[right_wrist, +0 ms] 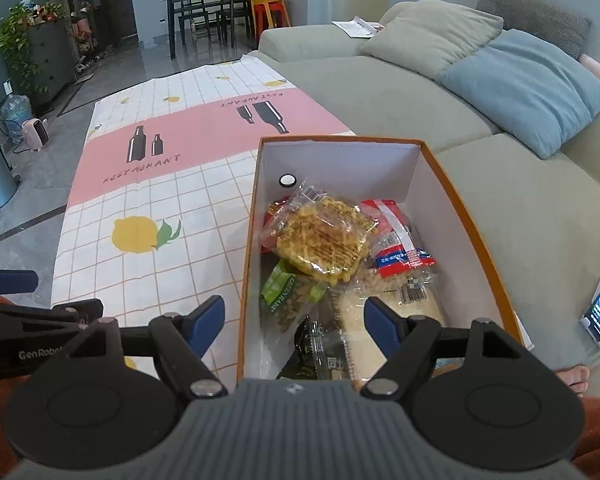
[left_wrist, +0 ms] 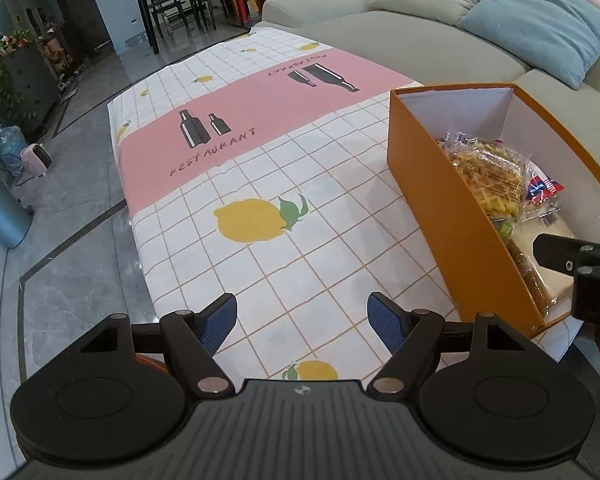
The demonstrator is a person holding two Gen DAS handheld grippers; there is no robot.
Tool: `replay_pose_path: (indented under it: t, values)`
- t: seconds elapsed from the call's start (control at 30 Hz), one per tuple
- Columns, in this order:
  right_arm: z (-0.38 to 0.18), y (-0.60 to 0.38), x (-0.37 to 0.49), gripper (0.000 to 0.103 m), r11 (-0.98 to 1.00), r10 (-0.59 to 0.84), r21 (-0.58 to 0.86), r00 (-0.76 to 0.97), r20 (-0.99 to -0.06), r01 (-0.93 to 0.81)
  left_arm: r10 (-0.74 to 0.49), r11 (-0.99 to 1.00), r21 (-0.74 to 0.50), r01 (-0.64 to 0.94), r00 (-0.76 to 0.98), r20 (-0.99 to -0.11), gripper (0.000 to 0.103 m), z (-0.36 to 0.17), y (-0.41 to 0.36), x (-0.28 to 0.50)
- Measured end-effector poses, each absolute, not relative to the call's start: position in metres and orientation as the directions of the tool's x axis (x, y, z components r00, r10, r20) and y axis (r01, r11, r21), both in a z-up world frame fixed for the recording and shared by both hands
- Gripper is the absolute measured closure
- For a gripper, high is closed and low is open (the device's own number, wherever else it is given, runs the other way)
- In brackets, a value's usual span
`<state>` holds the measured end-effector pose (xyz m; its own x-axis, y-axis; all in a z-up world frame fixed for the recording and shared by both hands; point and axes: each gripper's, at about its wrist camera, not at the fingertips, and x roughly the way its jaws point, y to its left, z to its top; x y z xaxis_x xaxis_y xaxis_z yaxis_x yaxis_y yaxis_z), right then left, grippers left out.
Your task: Organize snacks
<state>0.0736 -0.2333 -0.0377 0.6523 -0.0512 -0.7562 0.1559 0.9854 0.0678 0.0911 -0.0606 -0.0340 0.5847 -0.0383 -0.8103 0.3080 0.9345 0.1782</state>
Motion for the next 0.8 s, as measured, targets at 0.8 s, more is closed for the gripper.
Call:
replay_pose_path:
  t: [0.8]
  values:
    - [-0.028, -0.235, 0.050, 0.028, 0.981, -0.057, 0.085, 0.681, -0.730, 0.173, -0.043, 0.926, 0.195, 0.325, 0.601, -0.798, 0.015, -0.018, -0.060, 0.069]
